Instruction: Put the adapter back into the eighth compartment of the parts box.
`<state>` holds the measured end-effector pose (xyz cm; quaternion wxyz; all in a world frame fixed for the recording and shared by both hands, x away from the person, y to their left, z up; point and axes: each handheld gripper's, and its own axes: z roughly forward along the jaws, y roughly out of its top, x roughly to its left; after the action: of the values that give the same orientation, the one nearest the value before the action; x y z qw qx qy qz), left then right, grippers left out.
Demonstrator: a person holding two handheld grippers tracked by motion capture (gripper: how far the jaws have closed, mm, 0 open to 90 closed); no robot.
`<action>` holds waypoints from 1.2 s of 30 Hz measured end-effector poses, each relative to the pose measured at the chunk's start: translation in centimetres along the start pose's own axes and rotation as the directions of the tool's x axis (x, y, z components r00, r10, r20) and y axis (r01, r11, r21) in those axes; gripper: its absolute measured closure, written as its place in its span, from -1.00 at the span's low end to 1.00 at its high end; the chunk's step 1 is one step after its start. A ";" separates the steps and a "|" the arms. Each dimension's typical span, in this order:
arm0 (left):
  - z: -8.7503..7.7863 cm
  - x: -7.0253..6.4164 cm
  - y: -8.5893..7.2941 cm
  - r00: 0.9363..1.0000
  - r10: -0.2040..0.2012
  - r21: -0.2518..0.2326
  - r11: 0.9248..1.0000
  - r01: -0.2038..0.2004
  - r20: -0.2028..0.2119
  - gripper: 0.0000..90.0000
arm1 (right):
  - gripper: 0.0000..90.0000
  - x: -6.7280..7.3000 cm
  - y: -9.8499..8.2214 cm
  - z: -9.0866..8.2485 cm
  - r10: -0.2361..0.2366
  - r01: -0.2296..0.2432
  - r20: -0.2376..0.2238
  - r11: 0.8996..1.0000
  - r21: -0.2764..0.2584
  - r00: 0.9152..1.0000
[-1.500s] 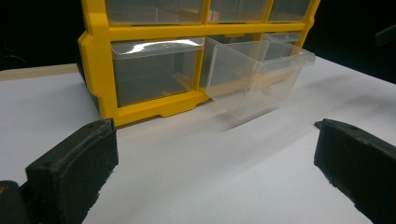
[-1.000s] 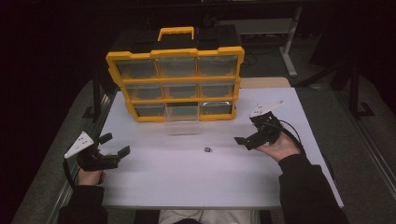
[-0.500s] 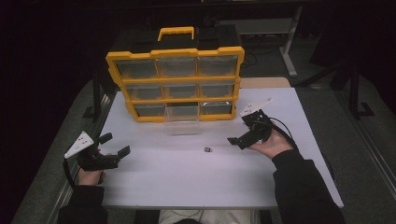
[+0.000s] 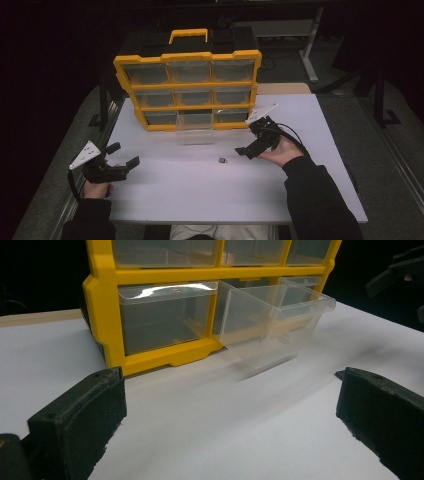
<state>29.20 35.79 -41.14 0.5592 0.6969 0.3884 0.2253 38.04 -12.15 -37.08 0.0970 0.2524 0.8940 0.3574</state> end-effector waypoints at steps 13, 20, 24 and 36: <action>0.0 0.0 0.0 1.000 0.000 0.002 1.000 0.000 0.003 -1.00 | -1.00 0.7 1.2 1.8 -0.043 0.044 -0.029 0.998 0.040 0.999; 0.0 0.0 0.0 1.000 0.002 0.002 1.000 -0.002 0.004 -1.00 | -1.00 0.9 1.6 2.5 -0.056 0.059 -0.044 0.997 0.054 0.997; 0.0 0.0 0.0 1.000 0.002 0.002 1.000 -0.002 0.004 -1.00 | -1.00 1.0 1.7 3.0 -0.062 0.066 -0.056 0.996 0.067 0.996; 0.0 0.0 0.0 1.000 0.003 0.002 1.000 -0.003 0.004 -1.00 | -1.00 1.4 2.3 4.1 -0.086 0.093 -0.079 0.991 0.091 0.993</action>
<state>29.22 35.77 -41.16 0.5589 0.6984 0.3866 0.2245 39.17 -7.65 -38.47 0.0674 0.2026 0.9233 0.3193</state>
